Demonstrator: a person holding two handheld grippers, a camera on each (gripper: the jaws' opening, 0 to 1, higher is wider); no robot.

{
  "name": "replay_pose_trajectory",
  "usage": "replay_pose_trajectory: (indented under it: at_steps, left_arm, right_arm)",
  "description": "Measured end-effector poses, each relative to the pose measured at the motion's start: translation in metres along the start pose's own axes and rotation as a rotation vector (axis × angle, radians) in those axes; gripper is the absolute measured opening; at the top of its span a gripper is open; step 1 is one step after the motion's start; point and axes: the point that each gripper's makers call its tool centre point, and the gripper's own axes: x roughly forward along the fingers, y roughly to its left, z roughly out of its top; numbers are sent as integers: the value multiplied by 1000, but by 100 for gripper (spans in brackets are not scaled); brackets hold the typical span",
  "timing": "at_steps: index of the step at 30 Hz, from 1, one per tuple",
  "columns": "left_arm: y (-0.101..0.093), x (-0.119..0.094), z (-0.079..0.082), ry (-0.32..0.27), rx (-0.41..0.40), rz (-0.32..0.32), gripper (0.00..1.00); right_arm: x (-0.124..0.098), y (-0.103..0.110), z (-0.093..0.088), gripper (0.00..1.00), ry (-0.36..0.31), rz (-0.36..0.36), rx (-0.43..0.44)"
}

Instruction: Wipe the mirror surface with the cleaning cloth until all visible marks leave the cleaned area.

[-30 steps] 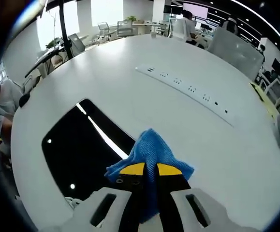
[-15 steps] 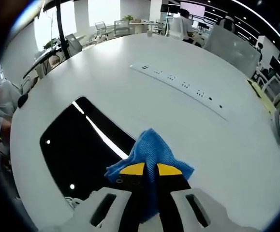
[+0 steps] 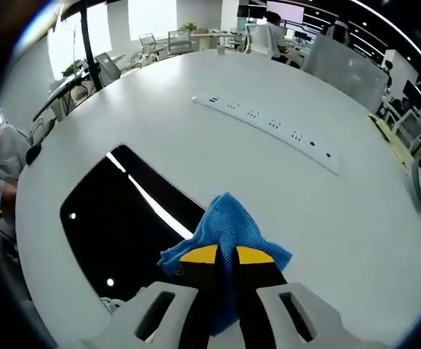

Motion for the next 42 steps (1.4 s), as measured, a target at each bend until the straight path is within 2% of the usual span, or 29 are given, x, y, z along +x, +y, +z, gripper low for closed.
replay_pose_trajectory:
  at_steps: [42]
  left_arm:
    - [-1,-1,3,-6,11,-6,96]
  right_arm:
    - [-12,14,-15,3,10,16,0]
